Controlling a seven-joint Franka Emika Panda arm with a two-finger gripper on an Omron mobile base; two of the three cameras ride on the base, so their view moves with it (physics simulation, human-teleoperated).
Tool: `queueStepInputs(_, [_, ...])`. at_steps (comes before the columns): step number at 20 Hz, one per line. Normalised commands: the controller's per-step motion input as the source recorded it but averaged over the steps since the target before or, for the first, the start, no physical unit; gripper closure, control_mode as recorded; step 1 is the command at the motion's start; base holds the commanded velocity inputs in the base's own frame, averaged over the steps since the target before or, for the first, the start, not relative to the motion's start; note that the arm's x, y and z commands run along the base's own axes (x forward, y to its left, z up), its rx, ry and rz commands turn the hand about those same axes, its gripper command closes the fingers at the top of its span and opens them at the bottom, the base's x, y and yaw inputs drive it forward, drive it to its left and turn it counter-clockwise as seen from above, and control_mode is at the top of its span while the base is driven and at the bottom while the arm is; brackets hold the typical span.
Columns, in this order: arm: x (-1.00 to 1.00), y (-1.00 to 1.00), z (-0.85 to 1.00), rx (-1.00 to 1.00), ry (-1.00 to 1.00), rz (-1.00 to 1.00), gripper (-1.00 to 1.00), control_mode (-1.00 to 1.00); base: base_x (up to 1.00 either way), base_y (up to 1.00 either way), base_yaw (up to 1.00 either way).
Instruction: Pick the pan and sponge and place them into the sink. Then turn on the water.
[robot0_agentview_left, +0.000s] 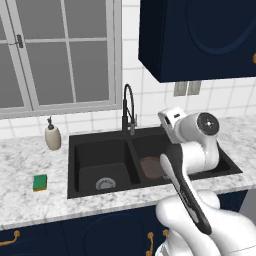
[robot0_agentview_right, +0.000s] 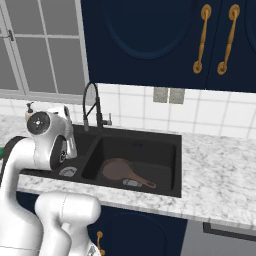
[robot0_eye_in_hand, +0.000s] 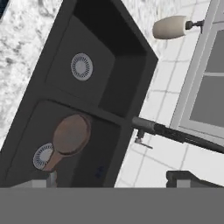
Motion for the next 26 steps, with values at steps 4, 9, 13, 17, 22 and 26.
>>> queueStepInputs(4, [-0.19,0.97,0.26,-0.19,0.00,0.47,-1.00,-1.00,0.00,0.00,0.00])
queueStepInputs(9, [-0.11,0.83,0.00,-0.15,0.03,0.65,-1.00,-1.00,0.00,0.00,0.00])
queueStepInputs(13, [-0.03,0.84,0.00,-0.14,0.00,0.54,-1.00,-1.00,0.00,0.00,0.00])
queueStepInputs(17, [0.00,1.00,0.00,-0.30,0.10,0.10,-1.00,-1.00,0.00,0.00,0.00])
queueStepInputs(22, [0.13,1.00,-0.05,-0.32,0.23,0.03,-1.00,-1.00,0.00,0.00,0.00])
queueStepInputs(26, [0.20,0.91,-0.15,-0.27,0.24,0.09,-1.00,-1.00,0.00,0.00,0.00])
